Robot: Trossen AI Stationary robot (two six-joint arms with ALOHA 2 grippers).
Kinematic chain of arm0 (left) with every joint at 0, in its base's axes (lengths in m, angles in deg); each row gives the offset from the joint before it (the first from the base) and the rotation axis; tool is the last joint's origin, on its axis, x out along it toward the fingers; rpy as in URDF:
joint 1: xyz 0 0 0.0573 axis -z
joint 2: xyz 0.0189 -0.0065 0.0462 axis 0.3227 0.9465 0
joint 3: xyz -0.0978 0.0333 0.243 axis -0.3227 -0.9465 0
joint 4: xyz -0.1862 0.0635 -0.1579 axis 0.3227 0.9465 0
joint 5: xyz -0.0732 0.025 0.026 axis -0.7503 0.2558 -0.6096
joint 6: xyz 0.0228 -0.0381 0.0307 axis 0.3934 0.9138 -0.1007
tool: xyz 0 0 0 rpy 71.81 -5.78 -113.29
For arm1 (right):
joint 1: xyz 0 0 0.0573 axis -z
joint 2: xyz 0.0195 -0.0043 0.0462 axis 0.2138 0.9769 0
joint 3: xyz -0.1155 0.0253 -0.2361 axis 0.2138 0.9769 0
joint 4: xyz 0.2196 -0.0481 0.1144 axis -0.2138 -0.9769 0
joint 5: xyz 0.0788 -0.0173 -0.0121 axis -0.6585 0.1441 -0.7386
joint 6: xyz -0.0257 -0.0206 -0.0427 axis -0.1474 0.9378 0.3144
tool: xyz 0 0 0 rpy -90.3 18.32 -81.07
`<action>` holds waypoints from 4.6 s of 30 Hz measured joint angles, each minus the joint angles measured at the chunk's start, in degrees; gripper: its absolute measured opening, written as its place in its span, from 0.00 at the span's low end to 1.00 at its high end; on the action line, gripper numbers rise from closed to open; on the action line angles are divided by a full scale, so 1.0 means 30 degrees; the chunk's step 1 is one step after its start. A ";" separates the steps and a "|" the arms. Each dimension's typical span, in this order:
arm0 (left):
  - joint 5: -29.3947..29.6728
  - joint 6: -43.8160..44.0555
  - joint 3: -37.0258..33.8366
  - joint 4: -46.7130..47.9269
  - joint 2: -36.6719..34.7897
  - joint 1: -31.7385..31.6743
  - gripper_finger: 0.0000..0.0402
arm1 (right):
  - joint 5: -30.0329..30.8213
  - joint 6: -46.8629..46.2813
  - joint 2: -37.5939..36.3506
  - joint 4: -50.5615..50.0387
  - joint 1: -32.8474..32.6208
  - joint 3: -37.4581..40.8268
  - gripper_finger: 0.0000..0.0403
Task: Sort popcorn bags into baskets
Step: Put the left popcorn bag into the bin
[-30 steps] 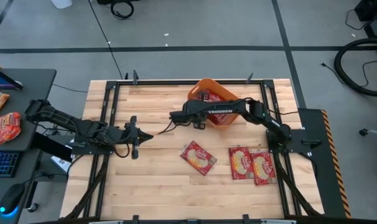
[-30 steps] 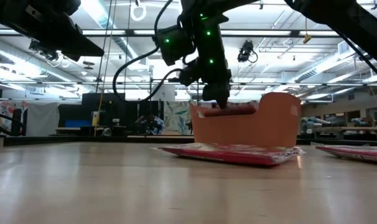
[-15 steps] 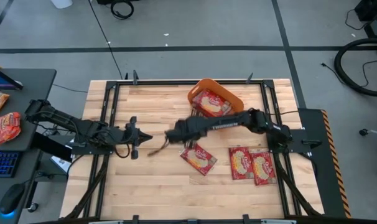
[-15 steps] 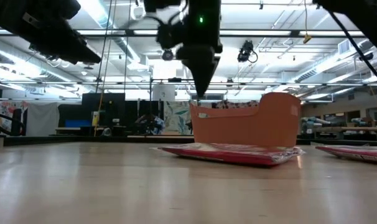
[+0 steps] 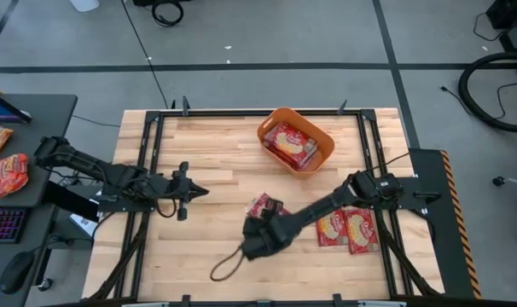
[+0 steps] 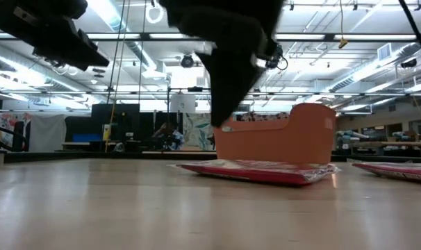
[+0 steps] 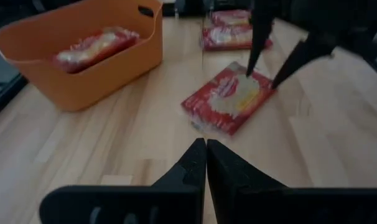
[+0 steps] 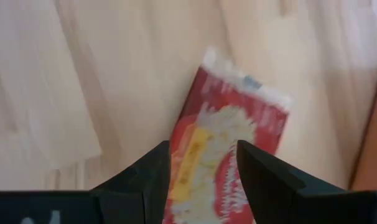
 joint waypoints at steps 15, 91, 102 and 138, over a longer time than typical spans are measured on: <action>0.1017 -0.2368 0.0029 -0.0895 -0.0340 -0.0036 0.05 | 0.0806 -0.1205 0.0046 0.3728 -0.0506 0.3690 0.47; 0.1005 -0.0581 0.0000 0.0553 -0.0332 -0.0029 0.05 | 0.8289 0.8895 -0.2696 -0.7618 0.7765 -0.3812 0.00; 0.1007 0.1270 0.0000 0.1818 -0.0332 -0.0029 0.05 | 0.7403 0.7860 -0.3773 -0.7613 1.0364 0.3215 0.04; 0.1026 -0.2346 0.0000 0.0359 -0.0332 -0.0029 0.05 | -0.6121 -1.2525 -0.5574 -0.4932 -0.0176 0.8305 0.31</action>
